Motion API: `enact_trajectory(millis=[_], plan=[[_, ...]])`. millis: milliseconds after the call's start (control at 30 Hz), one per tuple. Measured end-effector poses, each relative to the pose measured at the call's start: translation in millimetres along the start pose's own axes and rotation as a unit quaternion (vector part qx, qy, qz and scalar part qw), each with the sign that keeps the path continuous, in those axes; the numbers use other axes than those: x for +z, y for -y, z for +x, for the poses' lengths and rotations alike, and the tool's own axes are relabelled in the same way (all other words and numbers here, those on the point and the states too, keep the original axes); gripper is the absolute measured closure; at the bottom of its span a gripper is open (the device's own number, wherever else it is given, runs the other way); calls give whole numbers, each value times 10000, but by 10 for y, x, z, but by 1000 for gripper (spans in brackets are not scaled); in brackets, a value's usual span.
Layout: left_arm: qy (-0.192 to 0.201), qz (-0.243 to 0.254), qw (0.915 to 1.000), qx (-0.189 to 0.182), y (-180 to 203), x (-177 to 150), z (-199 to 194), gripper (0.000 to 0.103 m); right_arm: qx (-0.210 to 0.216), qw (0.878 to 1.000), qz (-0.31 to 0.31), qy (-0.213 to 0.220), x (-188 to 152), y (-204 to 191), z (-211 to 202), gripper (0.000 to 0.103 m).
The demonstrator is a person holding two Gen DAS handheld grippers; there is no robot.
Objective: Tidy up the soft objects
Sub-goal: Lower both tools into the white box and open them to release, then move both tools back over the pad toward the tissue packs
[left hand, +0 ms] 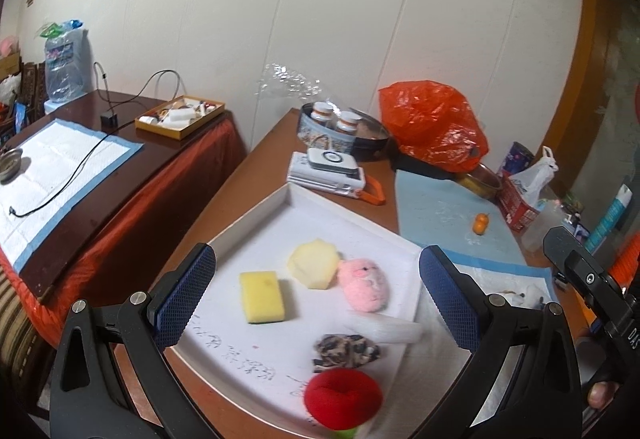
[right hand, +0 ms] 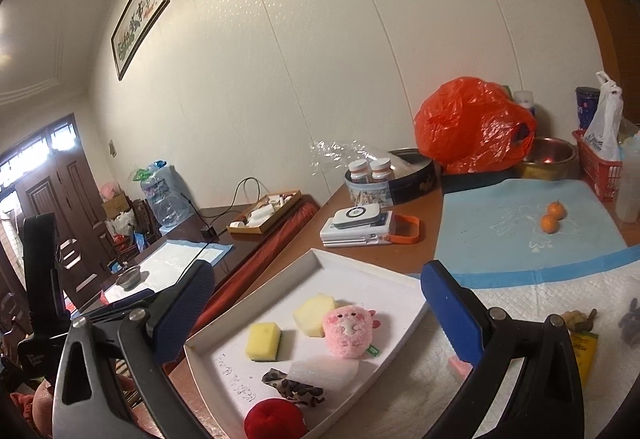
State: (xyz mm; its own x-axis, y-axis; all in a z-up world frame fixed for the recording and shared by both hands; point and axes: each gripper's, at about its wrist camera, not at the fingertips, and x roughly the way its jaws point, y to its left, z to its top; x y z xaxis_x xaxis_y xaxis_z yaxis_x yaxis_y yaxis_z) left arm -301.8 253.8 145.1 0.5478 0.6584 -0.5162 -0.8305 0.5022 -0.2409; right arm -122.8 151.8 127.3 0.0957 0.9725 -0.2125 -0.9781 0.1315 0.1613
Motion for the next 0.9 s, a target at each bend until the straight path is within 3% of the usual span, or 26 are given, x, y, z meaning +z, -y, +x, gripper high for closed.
enact_trajectory(millis=[233,900], plan=[[-33,264,9992,-299,352,-7,-17,0,-235,9995,104,209,31,183,-240,0],[-269,785,9941,-702,1164,-115,68,0,-875,9927,606,572,67,901,-818,0]])
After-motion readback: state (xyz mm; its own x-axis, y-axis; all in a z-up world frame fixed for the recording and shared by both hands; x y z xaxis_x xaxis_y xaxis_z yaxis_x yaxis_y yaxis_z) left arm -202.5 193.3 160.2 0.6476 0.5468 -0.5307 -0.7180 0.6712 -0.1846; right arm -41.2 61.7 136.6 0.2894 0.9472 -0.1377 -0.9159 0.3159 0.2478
